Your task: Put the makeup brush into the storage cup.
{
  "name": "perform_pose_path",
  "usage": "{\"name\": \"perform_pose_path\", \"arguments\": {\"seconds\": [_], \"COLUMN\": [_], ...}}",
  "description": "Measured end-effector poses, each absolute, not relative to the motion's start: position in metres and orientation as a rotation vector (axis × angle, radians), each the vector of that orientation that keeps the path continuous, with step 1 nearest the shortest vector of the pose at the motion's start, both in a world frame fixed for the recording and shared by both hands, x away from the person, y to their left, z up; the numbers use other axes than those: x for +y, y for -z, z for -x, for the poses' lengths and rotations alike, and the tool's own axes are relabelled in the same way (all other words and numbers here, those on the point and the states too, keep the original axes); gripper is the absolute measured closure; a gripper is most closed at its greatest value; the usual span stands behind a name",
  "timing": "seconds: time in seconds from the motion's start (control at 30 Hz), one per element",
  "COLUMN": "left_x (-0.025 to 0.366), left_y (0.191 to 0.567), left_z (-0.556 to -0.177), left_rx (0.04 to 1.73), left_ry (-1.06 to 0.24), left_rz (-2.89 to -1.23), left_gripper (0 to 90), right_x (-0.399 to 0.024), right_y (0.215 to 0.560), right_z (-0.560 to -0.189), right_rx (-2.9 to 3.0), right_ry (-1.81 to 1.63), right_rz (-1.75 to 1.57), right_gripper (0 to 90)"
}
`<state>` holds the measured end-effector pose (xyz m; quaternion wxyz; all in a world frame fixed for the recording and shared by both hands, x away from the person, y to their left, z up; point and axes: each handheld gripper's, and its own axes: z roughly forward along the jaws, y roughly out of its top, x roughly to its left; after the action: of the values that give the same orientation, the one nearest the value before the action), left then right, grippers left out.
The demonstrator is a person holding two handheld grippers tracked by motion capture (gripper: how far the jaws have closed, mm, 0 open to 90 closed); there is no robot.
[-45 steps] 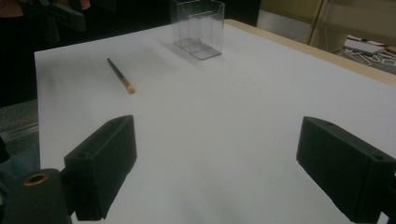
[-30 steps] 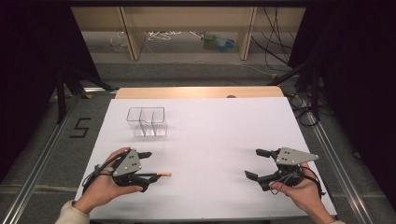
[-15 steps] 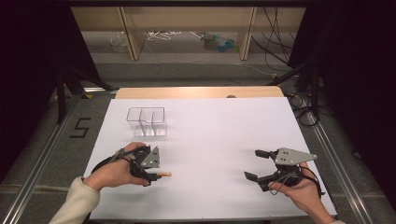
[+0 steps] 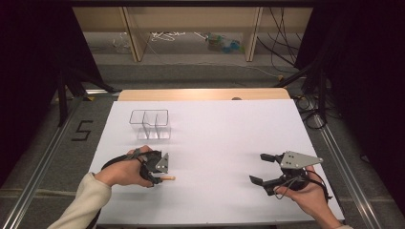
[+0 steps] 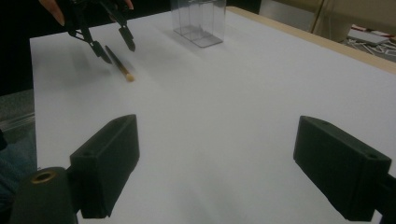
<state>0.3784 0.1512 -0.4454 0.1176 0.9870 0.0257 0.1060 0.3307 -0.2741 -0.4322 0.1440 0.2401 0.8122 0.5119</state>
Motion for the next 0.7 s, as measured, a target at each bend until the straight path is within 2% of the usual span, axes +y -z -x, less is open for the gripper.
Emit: {"name": "perform_pose_path", "arguments": {"seconds": [0.23, 0.7], "left_x": [0.1518, 0.1475], "left_y": [0.4517, 0.4568], "left_z": [-0.3819, -0.3883], "left_rx": [0.114, 0.117], "left_ry": [-0.255, -0.198], "left_rz": [-2.915, -2.941], "left_gripper": [55.9, 60.5], "right_x": [-0.2739, -0.2732], "right_y": [0.4324, 0.4336], "right_z": [-0.3310, -0.3315], "right_rx": [2.346, 2.337], "right_ry": [-1.476, -1.478], "right_rz": [-0.696, -0.687], "right_gripper": [15.4, 15.7]}}
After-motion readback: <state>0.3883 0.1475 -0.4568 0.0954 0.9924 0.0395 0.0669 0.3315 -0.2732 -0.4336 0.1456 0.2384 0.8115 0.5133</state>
